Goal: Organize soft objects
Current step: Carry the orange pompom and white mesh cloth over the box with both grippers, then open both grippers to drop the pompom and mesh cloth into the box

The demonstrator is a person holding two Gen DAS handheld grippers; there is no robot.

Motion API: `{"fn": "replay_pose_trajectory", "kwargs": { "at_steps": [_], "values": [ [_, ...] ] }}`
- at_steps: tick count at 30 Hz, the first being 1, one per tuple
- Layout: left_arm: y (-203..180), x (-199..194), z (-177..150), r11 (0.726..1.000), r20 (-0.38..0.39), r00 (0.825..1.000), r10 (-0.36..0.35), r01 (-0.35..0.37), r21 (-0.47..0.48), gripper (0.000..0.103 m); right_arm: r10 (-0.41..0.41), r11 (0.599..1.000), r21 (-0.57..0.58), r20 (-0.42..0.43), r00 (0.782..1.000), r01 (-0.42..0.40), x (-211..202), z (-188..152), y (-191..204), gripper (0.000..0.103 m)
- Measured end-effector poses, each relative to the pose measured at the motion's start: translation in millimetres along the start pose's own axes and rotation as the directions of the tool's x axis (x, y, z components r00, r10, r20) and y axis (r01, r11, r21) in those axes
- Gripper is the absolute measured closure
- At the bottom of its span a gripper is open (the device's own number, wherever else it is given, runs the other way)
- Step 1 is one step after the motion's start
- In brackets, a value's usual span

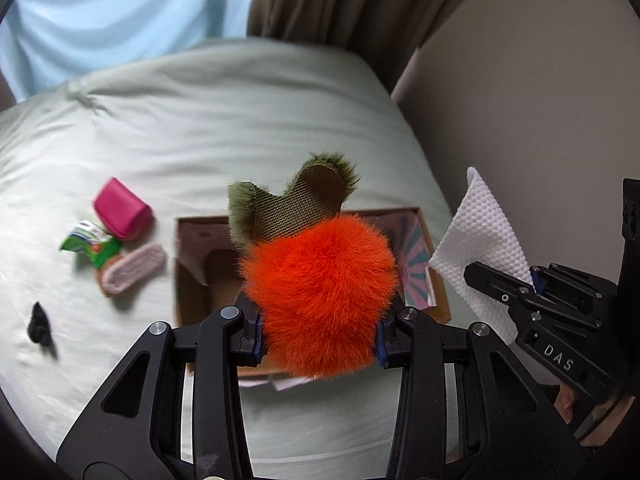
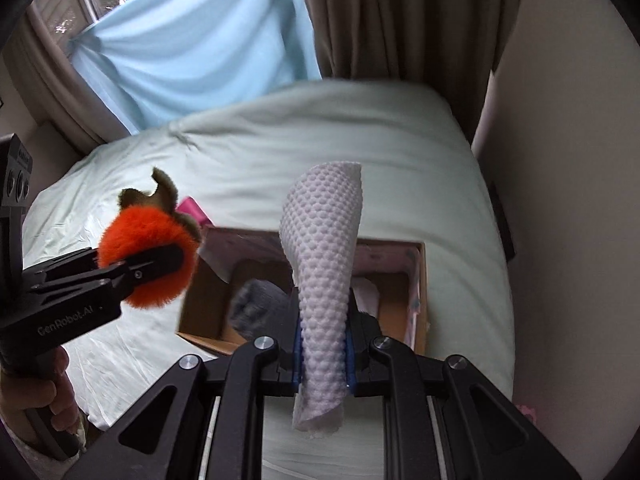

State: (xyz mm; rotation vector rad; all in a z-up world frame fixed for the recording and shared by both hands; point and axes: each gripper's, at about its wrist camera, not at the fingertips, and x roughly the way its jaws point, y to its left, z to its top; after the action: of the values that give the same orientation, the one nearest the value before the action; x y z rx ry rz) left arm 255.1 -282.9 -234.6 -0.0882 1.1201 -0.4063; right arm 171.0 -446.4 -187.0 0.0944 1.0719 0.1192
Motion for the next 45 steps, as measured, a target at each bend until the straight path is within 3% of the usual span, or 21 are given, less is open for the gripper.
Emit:
{"fn": "replay_pose_trajectory", "kwargs": {
  "at_steps": [9,17,18,19,20,21,22,23,24,35,45],
  "values": [
    [-3.1,96.2,8.2,0.999,-0.161,0.986,0.038,-0.036,0.013,0.068,0.018,0.997,0.074,-0.133,0.991,-0.008,81.3,-11.3,-32.4,0.088],
    [4.0,139.9,8.4,0.997,-0.282,0.957,0.07,-0.059,0.048,0.068,-0.01,1.0,-0.005,-0.184,0.983,0.009,123.4,-24.8,-24.5,0.088],
    [5.7,139.5,8.7,0.997,-0.277,0.958,0.076,-0.067,0.043,0.061,-0.014,1.0,-0.015,-0.188,0.982,0.011,127.3,-26.7,-22.4,0.088],
    [5.8,138.9,9.4,0.997,-0.278,0.958,0.076,-0.067,0.043,0.041,-0.012,1.0,-0.023,-0.194,0.981,0.007,131.4,-27.9,-20.9,0.088],
    [5.3,138.9,10.9,0.997,-0.277,0.958,0.078,-0.068,0.046,0.028,-0.007,0.999,-0.033,-0.206,0.978,0.0,135.4,-29.3,-19.3,0.087],
    [4.2,136.6,12.1,0.996,-0.268,0.96,0.085,-0.074,0.054,0.003,-0.008,0.999,-0.046,-0.212,0.977,-0.002,137.8,-30.6,-16.2,0.074],
    [4.5,132.8,14.0,0.995,-0.255,0.963,0.092,-0.077,0.067,0.0,-0.015,0.998,-0.059,-0.21,0.978,0.002,137.9,-32.4,-15.6,0.06],
    [5.6,129.1,15.9,0.994,-0.247,0.964,0.097,-0.08,0.076,0.0,-0.023,0.997,-0.071,-0.202,0.979,0.008,138.7,-31.7,-14.6,0.021],
    [6.8,128.4,18.1,0.993,-0.248,0.963,0.102,-0.085,0.077,0.0,-0.02,0.997,-0.078,-0.184,0.983,0.006,137.0,-33.2,-13.5,0.0],
    [20.4,95.3,17.3,0.995,-0.226,0.969,0.102,-0.099,0.022,0.0,0.012,0.998,-0.059,-0.149,0.989,-0.021,116.9,-38.3,-13.0,0.0],
    [14.6,24.2,23.2,0.995,-0.115,0.988,0.099,-0.098,0.016,0.0,-0.004,0.997,-0.077,-0.084,0.996,-0.002,67.3,-25.9,1.4,0.0]
  ]
}}
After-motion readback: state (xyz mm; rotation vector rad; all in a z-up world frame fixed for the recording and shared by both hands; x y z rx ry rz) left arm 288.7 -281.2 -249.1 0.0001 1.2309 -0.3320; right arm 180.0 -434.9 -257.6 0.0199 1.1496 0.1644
